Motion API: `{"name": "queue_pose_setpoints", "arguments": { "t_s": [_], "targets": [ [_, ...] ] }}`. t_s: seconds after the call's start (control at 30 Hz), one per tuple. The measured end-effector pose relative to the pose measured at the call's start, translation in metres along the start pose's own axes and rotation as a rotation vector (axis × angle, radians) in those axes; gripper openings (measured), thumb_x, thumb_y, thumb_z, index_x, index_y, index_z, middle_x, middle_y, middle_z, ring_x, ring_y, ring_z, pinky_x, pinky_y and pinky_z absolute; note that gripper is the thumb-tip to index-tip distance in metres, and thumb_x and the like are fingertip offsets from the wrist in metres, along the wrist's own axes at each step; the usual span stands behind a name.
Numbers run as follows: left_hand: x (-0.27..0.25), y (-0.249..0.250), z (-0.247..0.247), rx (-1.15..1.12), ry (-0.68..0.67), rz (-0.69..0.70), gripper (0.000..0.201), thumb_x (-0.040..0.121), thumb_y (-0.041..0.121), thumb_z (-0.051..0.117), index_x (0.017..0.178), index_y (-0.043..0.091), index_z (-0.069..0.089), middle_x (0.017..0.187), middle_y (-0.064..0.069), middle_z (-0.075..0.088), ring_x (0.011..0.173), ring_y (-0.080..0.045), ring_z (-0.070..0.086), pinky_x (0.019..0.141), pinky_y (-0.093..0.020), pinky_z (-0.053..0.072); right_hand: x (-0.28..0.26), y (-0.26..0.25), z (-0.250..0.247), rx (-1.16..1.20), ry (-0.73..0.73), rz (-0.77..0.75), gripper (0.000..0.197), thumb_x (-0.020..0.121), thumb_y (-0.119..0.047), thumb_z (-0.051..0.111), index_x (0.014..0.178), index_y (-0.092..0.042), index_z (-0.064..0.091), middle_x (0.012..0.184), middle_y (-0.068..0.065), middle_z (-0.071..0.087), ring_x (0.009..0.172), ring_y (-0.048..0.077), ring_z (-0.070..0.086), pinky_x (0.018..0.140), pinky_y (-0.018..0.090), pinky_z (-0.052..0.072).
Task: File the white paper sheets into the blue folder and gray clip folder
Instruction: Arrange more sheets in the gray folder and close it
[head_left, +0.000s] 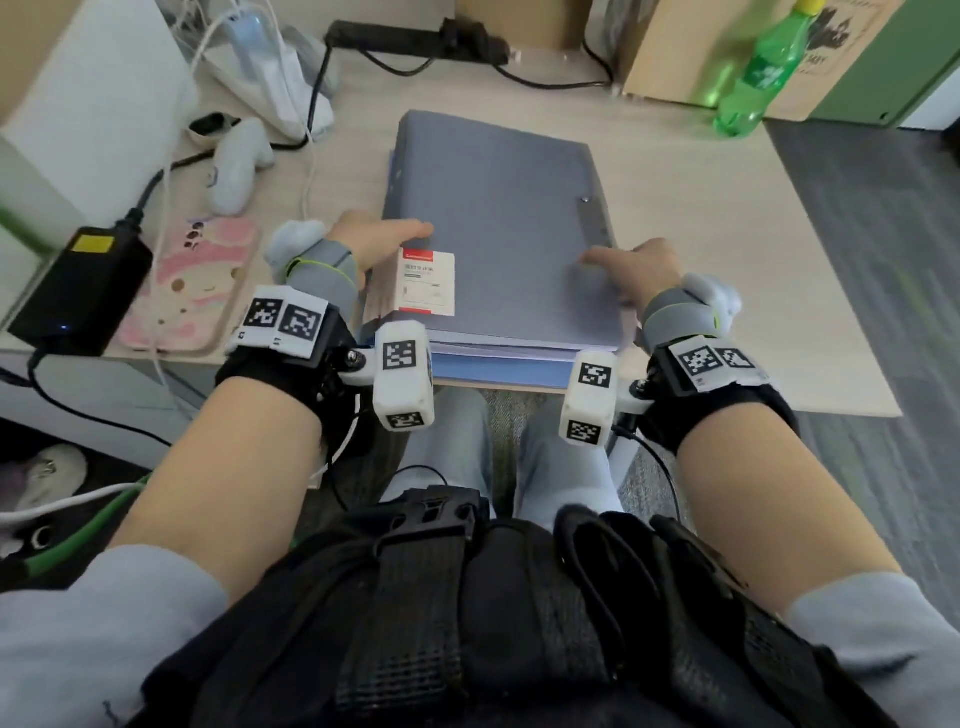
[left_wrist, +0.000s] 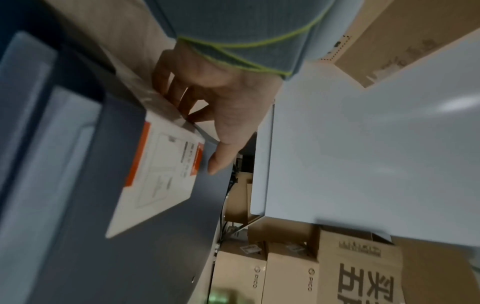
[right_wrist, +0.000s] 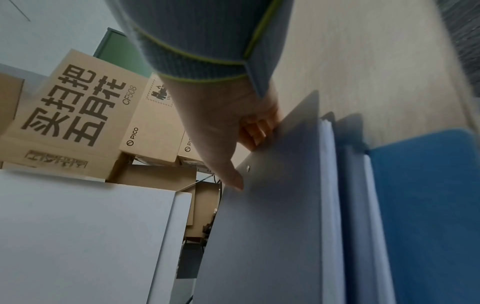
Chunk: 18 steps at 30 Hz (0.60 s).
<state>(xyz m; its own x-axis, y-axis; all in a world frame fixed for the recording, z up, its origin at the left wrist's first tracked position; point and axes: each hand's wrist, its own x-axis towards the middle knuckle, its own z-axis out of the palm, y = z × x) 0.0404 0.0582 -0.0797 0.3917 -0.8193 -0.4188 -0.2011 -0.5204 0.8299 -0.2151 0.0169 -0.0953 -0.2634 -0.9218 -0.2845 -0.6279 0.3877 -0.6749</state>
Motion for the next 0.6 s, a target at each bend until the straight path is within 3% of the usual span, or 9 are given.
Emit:
{"name": "queue_pose_setpoints", "arguments": {
  "t_s": [0.03, 0.07, 0.17, 0.23, 0.33, 0.4, 0.5, 0.6],
  "targets": [
    [0.001, 0.003, 0.000, -0.018, 0.001, -0.032, 0.064, 0.070, 0.042, 0.076, 0.117, 0.002, 0.059, 0.108, -0.014, 0.066, 0.084, -0.024, 0.060, 0.077, -0.033, 0.051, 0.000, -0.003, 0.000, 0.002, -0.010, -0.001, 0.076, 0.042, -0.062, 0.069, 0.097, -0.011, 0.057, 0.091, 0.007, 0.063, 0.077, 0.029, 0.064, 0.075, 0.043, 0.057],
    [0.002, 0.003, -0.001, -0.036, 0.000, -0.043, 0.065, 0.070, 0.044, 0.076, 0.118, 0.003, 0.057, 0.109, -0.014, 0.067, 0.082, -0.024, 0.061, 0.073, -0.031, 0.053, -0.004, -0.004, 0.001, -0.013, -0.025, -0.001, 0.071, 0.047, -0.063, 0.069, 0.094, -0.013, 0.054, 0.086, 0.005, 0.061, 0.075, 0.028, 0.062, 0.075, 0.041, 0.056],
    [0.006, 0.007, 0.000, -0.077, 0.009, -0.067, 0.055, 0.076, 0.039, 0.074, 0.114, 0.006, 0.053, 0.074, -0.005, 0.061, 0.057, -0.016, 0.058, 0.045, -0.022, 0.046, -0.004, -0.009, 0.010, -0.039, -0.010, -0.002, 0.066, 0.046, -0.067, 0.063, 0.088, -0.018, 0.052, 0.085, 0.001, 0.058, 0.079, 0.028, 0.062, 0.080, 0.041, 0.055],
    [0.009, 0.009, 0.000, -0.089, -0.013, -0.089, 0.052, 0.076, 0.036, 0.074, 0.114, 0.007, 0.053, 0.068, -0.003, 0.058, 0.050, -0.015, 0.058, 0.043, -0.023, 0.047, -0.003, -0.014, 0.013, -0.071, 0.003, -0.020, 0.068, 0.052, -0.068, 0.062, 0.094, -0.015, 0.058, 0.089, 0.003, 0.059, 0.082, 0.028, 0.061, 0.079, 0.038, 0.054],
    [0.011, 0.013, 0.000, -0.108, -0.046, -0.129, 0.039, 0.076, 0.031, 0.074, 0.102, 0.011, 0.052, 0.066, -0.003, 0.055, 0.034, -0.011, 0.055, 0.035, -0.020, 0.046, 0.007, -0.021, 0.014, -0.138, -0.014, -0.046, 0.065, 0.074, -0.057, 0.062, 0.111, -0.003, 0.060, 0.100, 0.014, 0.059, 0.091, 0.032, 0.056, 0.078, 0.036, 0.045],
    [0.014, 0.013, 0.000, -0.140, -0.059, -0.140, 0.030, 0.076, 0.027, 0.073, 0.095, 0.014, 0.055, 0.067, -0.003, 0.053, 0.031, -0.011, 0.053, 0.034, -0.020, 0.046, 0.011, -0.023, 0.016, -0.159, 0.004, -0.056, 0.068, 0.080, -0.053, 0.060, 0.121, 0.000, 0.055, 0.120, 0.020, 0.056, 0.109, 0.035, 0.054, 0.088, 0.038, 0.043],
    [0.017, 0.016, 0.000, -0.188, -0.106, -0.144, 0.016, 0.075, 0.022, 0.073, 0.079, 0.018, 0.058, 0.070, -0.005, 0.057, 0.039, -0.014, 0.058, 0.038, -0.026, 0.050, 0.018, -0.023, 0.017, -0.103, 0.007, -0.025, 0.070, 0.082, -0.052, 0.059, 0.126, 0.001, 0.051, 0.128, 0.020, 0.055, 0.116, 0.035, 0.053, 0.090, 0.037, 0.042],
    [0.014, 0.018, 0.001, -0.301, -0.176, -0.166, 0.028, 0.071, 0.019, 0.075, 0.094, 0.011, 0.061, 0.082, -0.013, 0.064, 0.057, -0.024, 0.065, 0.051, -0.040, 0.056, 0.020, -0.025, 0.017, -0.055, 0.010, 0.007, 0.070, 0.086, -0.050, 0.056, 0.132, 0.002, 0.045, 0.135, 0.021, 0.050, 0.123, 0.035, 0.048, 0.097, 0.038, 0.039]
  ]
}}
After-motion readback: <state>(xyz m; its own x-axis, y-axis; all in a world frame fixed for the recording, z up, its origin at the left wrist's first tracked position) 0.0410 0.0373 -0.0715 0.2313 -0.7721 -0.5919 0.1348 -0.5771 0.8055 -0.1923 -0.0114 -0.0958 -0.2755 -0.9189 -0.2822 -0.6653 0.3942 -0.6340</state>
